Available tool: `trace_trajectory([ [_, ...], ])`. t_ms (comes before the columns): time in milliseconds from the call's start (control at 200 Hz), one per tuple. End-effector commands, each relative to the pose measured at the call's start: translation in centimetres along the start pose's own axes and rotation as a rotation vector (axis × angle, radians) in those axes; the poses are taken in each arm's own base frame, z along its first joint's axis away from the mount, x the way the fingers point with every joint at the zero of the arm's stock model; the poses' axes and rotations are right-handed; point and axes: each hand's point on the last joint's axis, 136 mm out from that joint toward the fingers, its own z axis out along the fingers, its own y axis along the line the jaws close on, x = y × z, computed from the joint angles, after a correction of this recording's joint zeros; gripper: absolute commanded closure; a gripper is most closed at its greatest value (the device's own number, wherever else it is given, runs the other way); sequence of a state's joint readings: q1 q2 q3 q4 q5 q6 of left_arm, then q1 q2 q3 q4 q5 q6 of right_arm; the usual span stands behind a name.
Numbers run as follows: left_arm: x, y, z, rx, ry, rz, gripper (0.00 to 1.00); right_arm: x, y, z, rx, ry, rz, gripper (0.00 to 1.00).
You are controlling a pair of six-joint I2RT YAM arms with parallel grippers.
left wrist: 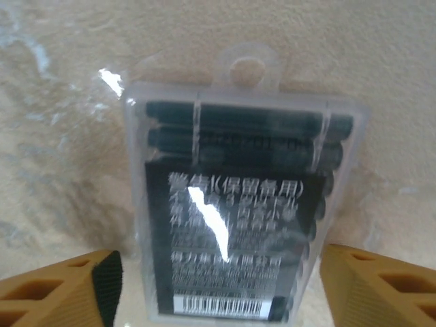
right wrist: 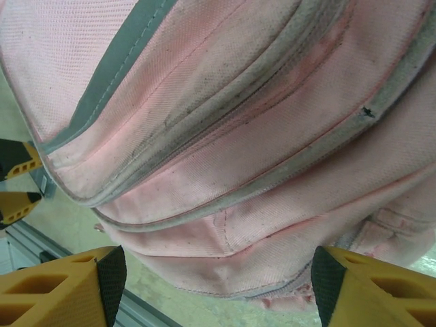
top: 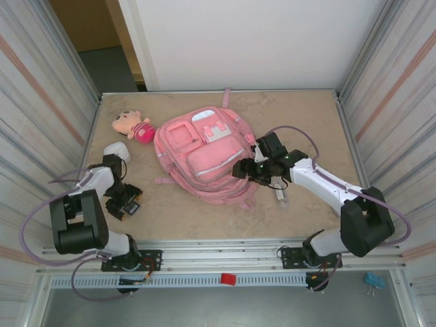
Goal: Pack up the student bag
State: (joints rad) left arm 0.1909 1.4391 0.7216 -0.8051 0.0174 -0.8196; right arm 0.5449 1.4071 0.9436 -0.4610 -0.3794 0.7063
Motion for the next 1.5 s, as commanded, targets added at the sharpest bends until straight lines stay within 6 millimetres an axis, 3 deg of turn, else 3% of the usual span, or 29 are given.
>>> trace_trajectory([
  [0,-1.3,-0.8,0.4,0.012,-0.031,-0.037,0.31,-0.8,1.7,-0.2,-0.050,0.004,-0.024,0.27],
  [180,-1.0,-0.9,0.7,0.027,-0.017,-0.066,0.47,-1.0,2.1,-0.5,-0.058,0.002,-0.026,0.27],
  [341,-0.3,-1.6,-0.9,0.105,-0.012,-0.093,0.50,-1.2,2.9,-0.9,-0.082,-0.024,-0.046,0.28],
  [676,4.3,-6.8,-9.8,0.454,-0.040,-0.119,0.51,-1.2,9.4,-2.1,-0.339,-0.118,-0.215,0.28],
  [902,8.1,-10.3,-13.4,0.647,-0.010,-0.073,0.50,0.7,13.1,-1.6,-0.484,-0.099,-0.317,0.28],
  [1198,11.8,-13.8,-15.1,0.766,0.058,0.007,0.50,3.6,15.8,0.1,-0.561,-0.063,-0.366,0.28],
  [1493,13.3,-15.9,-16.4,0.862,0.141,-0.008,0.50,5.5,17.4,2.5,-0.557,-0.028,-0.413,0.30],
])
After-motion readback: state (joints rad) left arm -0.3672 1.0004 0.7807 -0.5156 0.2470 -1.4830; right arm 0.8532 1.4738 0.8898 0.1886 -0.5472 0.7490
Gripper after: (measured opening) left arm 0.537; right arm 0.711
